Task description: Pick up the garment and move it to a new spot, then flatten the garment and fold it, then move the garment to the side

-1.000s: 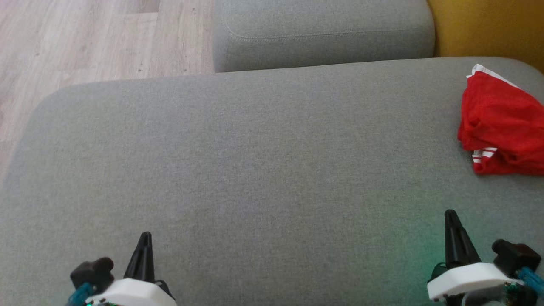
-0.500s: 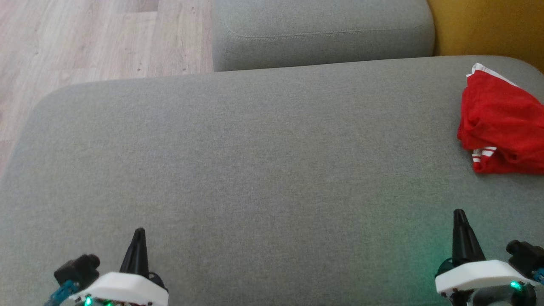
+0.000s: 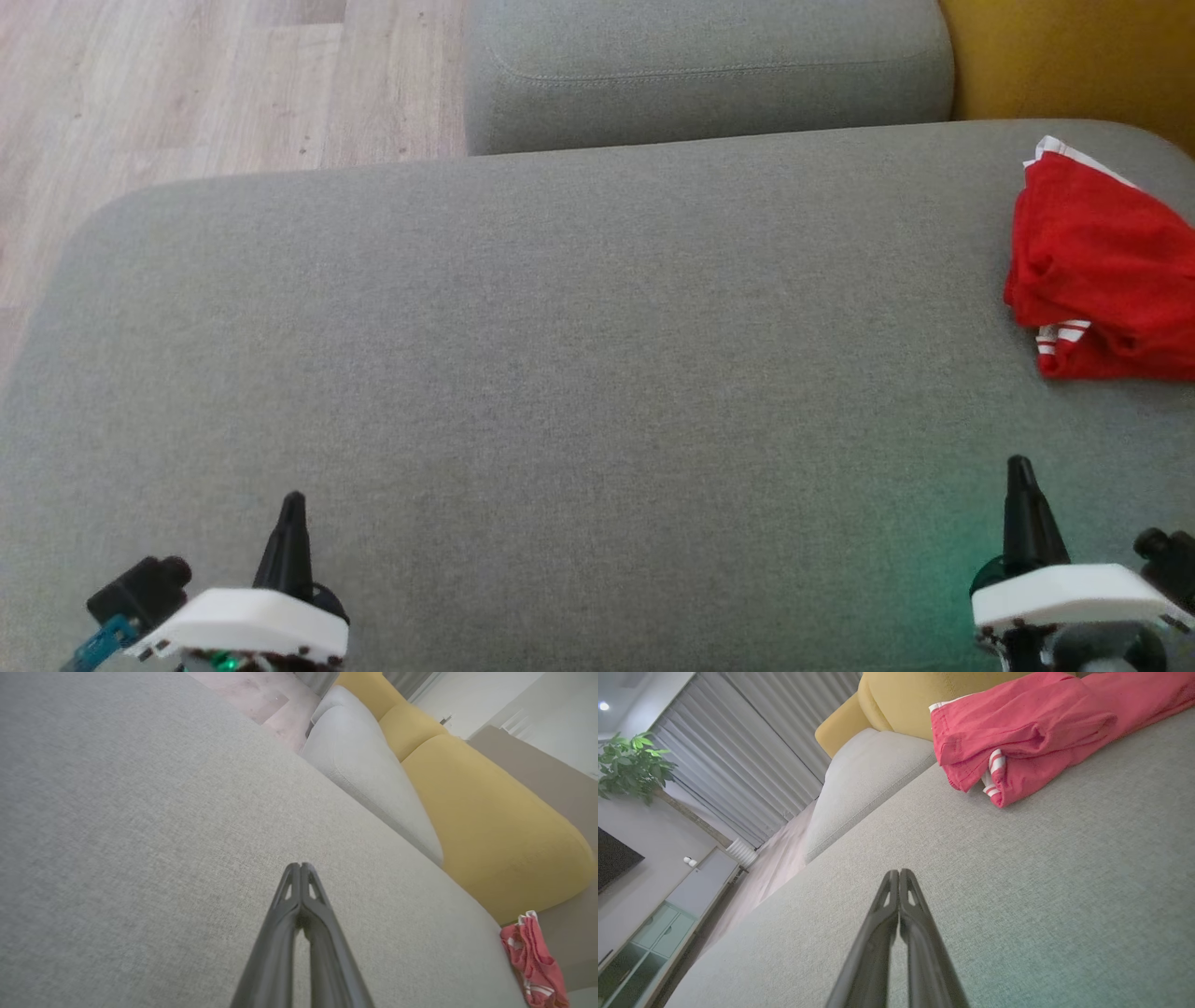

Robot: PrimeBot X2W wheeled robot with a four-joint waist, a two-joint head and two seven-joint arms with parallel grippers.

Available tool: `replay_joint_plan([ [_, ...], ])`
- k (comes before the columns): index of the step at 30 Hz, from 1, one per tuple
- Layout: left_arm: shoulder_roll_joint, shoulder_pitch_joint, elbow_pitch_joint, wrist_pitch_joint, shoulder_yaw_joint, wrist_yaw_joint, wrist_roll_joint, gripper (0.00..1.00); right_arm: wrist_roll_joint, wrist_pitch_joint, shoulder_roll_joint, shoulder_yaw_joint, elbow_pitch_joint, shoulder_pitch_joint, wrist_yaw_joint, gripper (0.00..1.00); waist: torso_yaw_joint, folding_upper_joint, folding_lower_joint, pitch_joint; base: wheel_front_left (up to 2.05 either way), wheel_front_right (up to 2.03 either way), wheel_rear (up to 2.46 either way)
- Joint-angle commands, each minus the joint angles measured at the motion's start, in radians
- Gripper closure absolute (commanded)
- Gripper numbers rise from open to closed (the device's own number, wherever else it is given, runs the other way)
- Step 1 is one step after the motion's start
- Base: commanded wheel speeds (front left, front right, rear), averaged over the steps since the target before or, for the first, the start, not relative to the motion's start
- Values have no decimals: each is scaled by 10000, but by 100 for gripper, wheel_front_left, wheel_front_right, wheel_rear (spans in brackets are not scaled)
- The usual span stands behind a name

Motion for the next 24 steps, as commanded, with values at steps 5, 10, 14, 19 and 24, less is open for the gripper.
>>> replay_joint_plan([
  [5, 76, -686, -361, 167, 266, -119, -775, 100, 837, 195, -38, -7, -415, -684, -3, 100, -7, 0, 0, 12, 0, 0, 0],
  [10, 80, -761, -375, 315, 345, -160, -1361, 100, 1452, 339, -40, -34, -445, -742, -3, 100, -14, 0, 0, 23, 0, 0, 0],
  [14, 83, -820, -386, 433, 408, -193, -1829, 100, 1945, 454, -42, -55, -469, -789, -4, 100, -20, 0, 0, 32, 0, 0, 0],
  [19, 86, -895, -400, 580, 487, -235, -2416, 100, 2560, 598, -45, -82, -499, -847, -4, 100, -27, 0, 0, 44, 0, 0, 0],
  [24, 89, -954, -412, 697, 550, -268, -2881, 100, 3049, 712, -47, -103, -523, -893, -4, 100, -32, 0, 0, 53, 0, 0, 0],
])
